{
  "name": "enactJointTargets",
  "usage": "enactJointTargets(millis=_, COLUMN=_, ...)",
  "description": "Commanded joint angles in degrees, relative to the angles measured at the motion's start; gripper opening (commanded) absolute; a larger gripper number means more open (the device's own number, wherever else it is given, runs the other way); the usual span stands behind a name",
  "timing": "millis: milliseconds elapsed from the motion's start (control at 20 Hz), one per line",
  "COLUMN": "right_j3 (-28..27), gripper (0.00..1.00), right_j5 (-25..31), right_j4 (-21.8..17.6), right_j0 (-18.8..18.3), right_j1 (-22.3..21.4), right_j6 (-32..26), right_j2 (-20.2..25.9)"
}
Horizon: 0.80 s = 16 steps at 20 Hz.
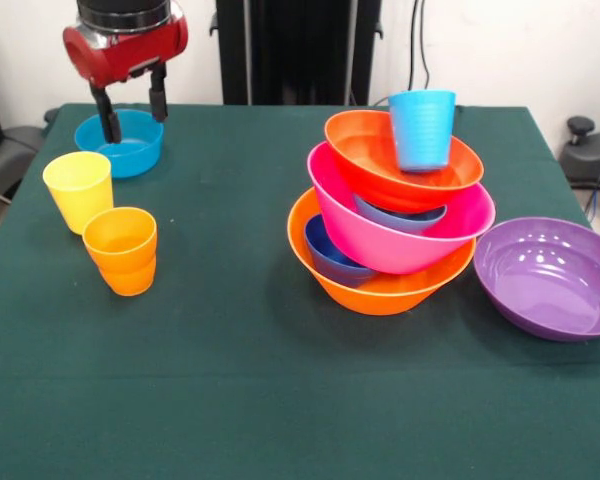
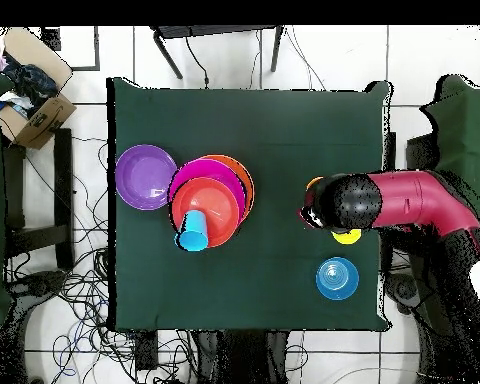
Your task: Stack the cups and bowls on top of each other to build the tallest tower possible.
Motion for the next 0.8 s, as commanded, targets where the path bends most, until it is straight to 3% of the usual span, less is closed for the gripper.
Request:
enactJointTargets(millis=50, right_j3=-5.73, gripper=1.00, right_j5=5.51, right_j4=-5.99, right_j0=2.06, right_j1=3.14, right_j6=-21.76, right_j2=2.68)
enactJointTargets(millis=350, right_j3=-7.80, gripper=1.00, right_j5=7.19, right_j4=-8.72, right_j0=2.23, right_j1=2.00, right_j6=-22.07, right_j2=1.45)
enactJointTargets(millis=800, right_j3=-7.10, gripper=1.00, right_j5=7.63, right_j4=-9.82, right_j0=1.53, right_j1=1.18, right_j6=-20.79, right_j2=0.83)
